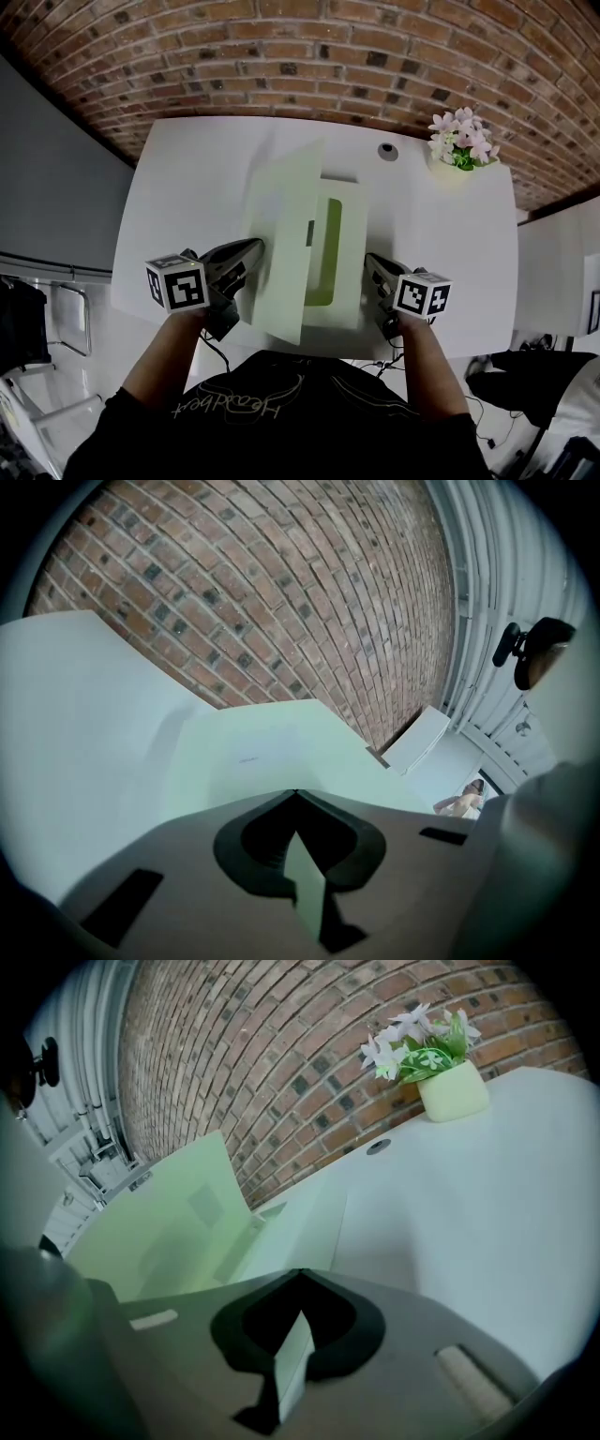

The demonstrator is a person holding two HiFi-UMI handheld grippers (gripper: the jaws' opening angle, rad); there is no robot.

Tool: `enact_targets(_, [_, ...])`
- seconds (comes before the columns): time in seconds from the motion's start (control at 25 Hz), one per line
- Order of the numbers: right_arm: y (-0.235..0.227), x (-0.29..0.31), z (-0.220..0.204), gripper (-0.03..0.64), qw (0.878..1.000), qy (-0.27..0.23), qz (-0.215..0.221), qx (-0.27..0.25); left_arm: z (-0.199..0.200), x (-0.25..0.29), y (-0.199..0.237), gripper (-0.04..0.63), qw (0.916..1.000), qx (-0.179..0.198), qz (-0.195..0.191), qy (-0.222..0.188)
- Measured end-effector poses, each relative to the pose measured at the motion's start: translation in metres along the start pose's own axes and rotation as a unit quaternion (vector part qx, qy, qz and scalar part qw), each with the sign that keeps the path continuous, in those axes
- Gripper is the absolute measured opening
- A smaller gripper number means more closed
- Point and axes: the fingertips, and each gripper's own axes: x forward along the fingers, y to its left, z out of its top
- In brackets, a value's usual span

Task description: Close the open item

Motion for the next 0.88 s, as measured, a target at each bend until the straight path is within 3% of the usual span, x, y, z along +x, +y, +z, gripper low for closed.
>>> enact_targets(0.88, [0.009,0.008,-0.002,0.003,1.0,-0.014,0.014,0.009,-0.028,0.036,0.009,0.002,0.9969,0.008,0.035,0.07])
